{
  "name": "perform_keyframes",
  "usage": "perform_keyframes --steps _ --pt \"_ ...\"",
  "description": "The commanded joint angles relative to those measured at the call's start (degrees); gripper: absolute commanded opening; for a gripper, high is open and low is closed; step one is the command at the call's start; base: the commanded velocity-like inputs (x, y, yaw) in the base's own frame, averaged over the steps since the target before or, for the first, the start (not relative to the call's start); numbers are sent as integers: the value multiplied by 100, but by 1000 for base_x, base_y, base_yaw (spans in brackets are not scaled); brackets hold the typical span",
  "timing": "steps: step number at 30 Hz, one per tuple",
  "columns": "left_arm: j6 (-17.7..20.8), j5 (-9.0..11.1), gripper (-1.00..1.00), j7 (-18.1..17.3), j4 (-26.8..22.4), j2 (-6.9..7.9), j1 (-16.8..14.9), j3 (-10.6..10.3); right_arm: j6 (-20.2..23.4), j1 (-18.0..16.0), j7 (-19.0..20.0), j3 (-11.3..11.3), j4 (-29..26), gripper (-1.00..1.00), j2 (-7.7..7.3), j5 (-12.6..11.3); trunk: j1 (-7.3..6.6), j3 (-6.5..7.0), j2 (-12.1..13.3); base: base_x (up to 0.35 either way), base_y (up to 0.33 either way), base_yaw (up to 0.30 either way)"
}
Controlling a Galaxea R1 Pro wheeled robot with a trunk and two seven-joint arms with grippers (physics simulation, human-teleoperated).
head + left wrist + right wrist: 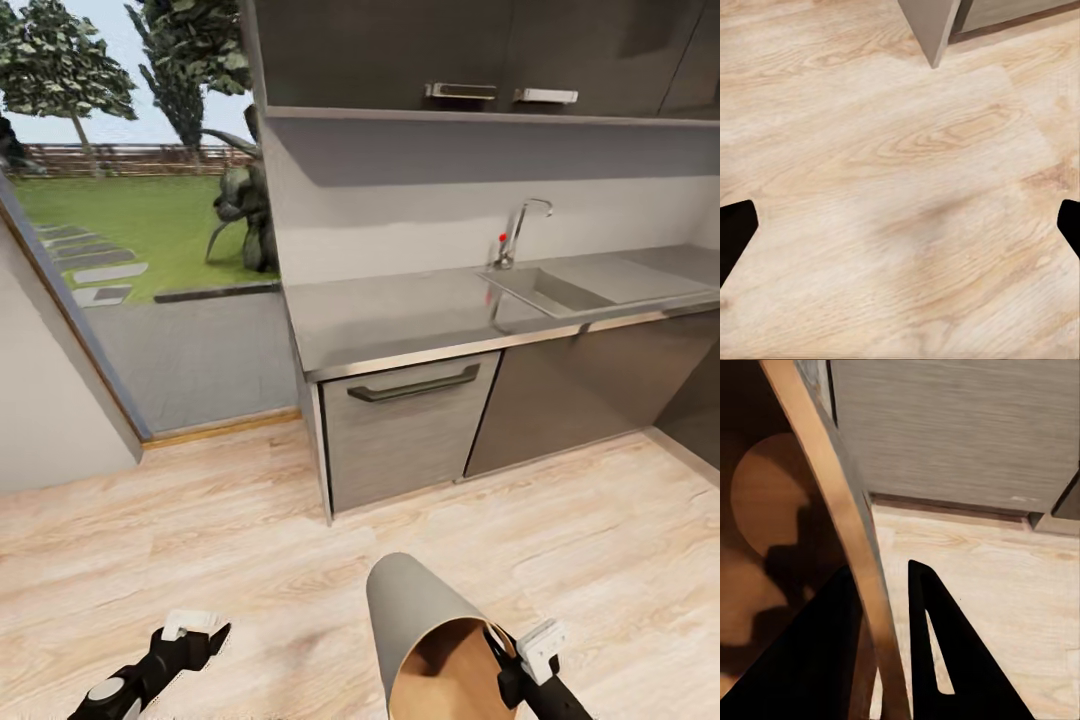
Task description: Put the three can of soda from the living room inside the tash can in the kitchen.
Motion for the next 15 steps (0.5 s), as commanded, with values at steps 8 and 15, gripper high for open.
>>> perform_keyframes --steps 8,15 --pt "-52 2 100 -107 5 110 9 -3 -1 44 47 12 -1 -100 22 -7 0 -19 0 0 286 151" --pt "-73 -10 100 -168 8 112 9 -11 -1 52 -1 14 0 -100 44 -20 0 -40 0 0 286 157"
